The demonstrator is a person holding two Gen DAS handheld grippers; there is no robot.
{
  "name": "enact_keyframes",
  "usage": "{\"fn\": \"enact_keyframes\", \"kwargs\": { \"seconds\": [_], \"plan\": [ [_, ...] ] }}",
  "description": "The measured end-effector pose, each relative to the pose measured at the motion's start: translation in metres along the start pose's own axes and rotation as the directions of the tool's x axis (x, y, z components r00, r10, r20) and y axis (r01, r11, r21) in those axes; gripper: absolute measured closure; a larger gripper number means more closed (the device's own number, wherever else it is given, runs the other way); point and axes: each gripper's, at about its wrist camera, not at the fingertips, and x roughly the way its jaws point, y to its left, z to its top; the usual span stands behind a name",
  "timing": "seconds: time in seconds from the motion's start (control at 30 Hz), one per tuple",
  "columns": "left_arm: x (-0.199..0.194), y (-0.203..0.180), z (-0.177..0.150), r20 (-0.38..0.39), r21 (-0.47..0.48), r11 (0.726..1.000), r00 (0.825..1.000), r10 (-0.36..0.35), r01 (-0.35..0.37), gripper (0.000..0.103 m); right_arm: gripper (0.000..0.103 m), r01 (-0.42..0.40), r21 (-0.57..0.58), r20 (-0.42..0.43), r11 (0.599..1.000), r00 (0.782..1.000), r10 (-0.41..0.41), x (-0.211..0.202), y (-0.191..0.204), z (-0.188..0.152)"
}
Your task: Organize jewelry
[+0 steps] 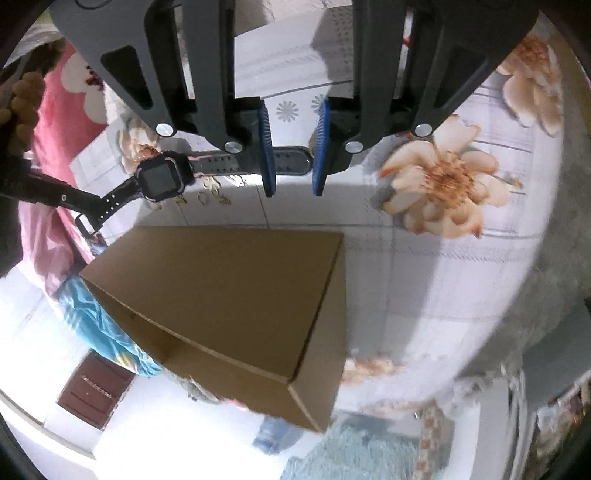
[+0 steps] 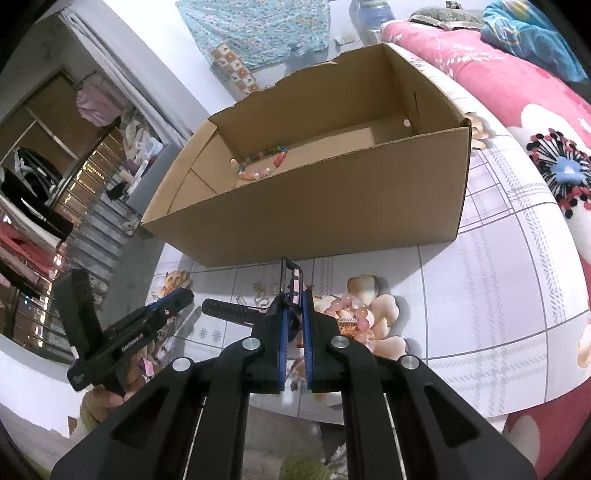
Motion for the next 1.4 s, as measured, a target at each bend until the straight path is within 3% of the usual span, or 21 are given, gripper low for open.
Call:
{"fn": "enact_keyframes", "kwargs": {
  "seconds": [0.2, 0.27, 0.5, 1.13, 1.23, 1.4],
  "plan": [
    [0.011, 0.014, -0.001, -0.089, -0.092, 0.994, 0.993, -0.074, 0.066, 0.083, 0.096, -0.006, 0.01, 0.002, 1.0, 1.0, 0.006, -0.001, -0.004, -0.005],
    [0.01, 0.018, -0.004, -0.107, -0.121, 0.99, 0.99, -0.091, 0.078, 0.077, 0.096, -0.01, 0.014, 0.002, 1.0, 1.0, 0.01, -0.001, -0.005, -0.005],
    [0.012, 0.016, -0.007, -0.102, -0.175, 0.979, 0.987, -0.125, 0.106, 0.068, 0.096, -0.021, 0.019, -0.006, 1.0, 1.0, 0.021, 0.004, -0.008, -0.006],
    [0.021, 0.042, 0.022, -0.081, -0.296, 0.948, 0.986, -0.146, 0.115, 0.061, 0.096, -0.032, 0.023, -0.016, 0.999, 0.999, 0.032, 0.01, -0.007, -0.006],
    [0.024, 0.043, 0.025, -0.104, -0.295, 0.948, 0.982, -0.157, 0.12, 0.061, 0.096, -0.042, 0.031, -0.017, 0.999, 0.999, 0.043, 0.012, -0.008, -0.007],
    [0.026, 0.046, 0.022, -0.139, -0.357, 0.92, 0.964, -0.225, 0.163, 0.061, 0.096, -0.052, 0.046, -0.019, 0.998, 0.998, 0.053, 0.015, -0.012, -0.008]
  ]
}}
